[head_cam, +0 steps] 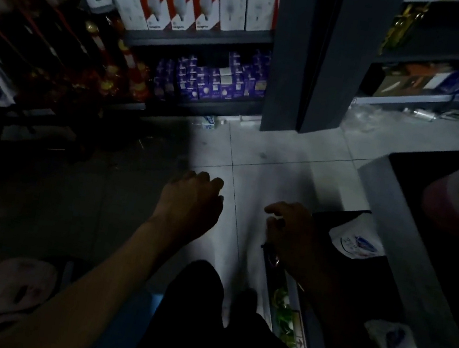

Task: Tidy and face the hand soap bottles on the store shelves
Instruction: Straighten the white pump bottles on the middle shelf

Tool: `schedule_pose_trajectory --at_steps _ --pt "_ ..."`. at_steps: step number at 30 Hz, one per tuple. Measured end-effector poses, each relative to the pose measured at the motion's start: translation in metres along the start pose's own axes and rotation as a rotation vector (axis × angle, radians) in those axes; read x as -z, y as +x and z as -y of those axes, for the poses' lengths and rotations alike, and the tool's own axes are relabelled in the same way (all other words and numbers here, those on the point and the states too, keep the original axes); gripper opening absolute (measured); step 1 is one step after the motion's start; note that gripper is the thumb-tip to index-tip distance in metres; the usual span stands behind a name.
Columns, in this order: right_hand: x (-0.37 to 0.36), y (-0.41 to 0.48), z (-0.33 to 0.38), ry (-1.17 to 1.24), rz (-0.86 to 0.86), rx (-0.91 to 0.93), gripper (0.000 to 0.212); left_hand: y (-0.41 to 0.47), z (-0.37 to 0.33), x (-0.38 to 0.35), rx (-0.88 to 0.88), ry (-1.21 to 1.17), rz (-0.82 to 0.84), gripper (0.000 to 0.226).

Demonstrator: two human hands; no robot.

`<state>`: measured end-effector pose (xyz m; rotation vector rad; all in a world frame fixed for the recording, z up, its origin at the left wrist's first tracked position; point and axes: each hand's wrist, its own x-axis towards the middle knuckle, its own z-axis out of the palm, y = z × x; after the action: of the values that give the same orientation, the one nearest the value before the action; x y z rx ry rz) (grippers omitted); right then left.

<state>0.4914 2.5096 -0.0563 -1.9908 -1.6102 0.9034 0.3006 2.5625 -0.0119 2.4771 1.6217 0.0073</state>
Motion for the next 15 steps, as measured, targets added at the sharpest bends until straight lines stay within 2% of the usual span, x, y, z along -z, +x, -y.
schedule_pose_trajectory --at_steps 5,8,11,15 --pt "0.003 0.029 -0.006 -0.015 0.025 -0.114 0.025 0.047 0.009 -0.005 -0.070 -0.036 0.076 0.032" --pt "0.001 0.041 -0.005 0.024 0.001 -0.195 0.027 0.083 0.009 -0.012 -0.175 -0.023 0.161 0.035" --pt "-0.004 0.048 0.000 0.039 -0.067 -0.320 0.031 0.114 0.006 -0.028 -0.374 0.027 0.171 0.037" --pt "-0.022 0.033 0.006 -0.015 -0.311 -0.499 0.026 0.142 0.002 -0.053 -0.691 0.004 0.268 0.036"
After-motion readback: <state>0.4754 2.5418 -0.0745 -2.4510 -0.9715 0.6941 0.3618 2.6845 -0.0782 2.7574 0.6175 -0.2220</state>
